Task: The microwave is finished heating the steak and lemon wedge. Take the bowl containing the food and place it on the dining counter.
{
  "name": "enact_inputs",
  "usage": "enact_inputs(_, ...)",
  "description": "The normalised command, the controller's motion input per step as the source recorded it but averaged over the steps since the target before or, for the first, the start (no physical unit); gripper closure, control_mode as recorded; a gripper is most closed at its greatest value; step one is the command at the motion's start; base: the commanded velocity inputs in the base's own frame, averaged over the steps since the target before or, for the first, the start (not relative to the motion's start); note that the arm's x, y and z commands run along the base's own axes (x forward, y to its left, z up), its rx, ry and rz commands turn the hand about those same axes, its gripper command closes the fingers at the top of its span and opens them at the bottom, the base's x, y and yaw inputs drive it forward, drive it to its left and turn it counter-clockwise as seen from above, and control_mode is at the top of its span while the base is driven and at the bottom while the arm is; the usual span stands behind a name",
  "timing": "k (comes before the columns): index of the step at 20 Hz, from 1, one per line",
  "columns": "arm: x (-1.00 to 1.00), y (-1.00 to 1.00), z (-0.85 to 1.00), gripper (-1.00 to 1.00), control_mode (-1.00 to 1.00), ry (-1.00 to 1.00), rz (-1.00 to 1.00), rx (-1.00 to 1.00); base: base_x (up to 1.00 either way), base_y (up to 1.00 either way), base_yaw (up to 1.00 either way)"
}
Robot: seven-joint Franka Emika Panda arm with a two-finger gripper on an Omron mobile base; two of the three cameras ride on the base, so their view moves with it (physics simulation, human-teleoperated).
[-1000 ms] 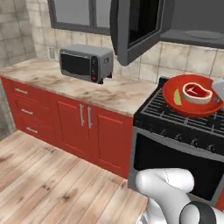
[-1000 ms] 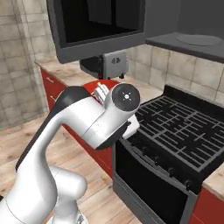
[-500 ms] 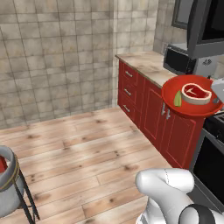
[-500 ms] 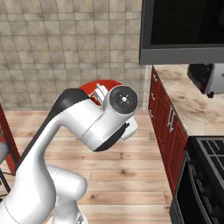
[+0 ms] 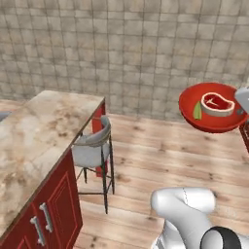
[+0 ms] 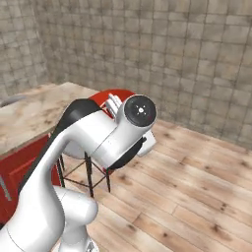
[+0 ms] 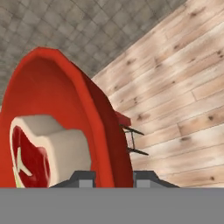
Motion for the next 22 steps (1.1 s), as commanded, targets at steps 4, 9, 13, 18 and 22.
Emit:
enact_inputs(4, 0.0, 0.0, 0.0, 1.0, 1.0, 0.0, 0.0, 0.0, 0.0, 0.0, 0.81)
enact_inputs(9, 0.0, 0.0, 0.0, 1.0, 1.0, 0.0, 0.0, 0.0, 0.14, -0.01, 0.68)
enact_inputs(13, 0.0, 0.0, 0.0, 1.0, 1.0, 0.0, 0.0, 0.0, 0.53, -0.12, 0.56)
enact_inputs(18, 0.0, 0.0, 0.0, 1.0, 1.0, 0.0, 0.0, 0.0, 0.65, -0.11, 0.45)
enact_inputs(22, 0.0, 0.0, 0.0, 1.0, 1.0, 0.0, 0.0, 0.0, 0.64, 0.0, 0.43)
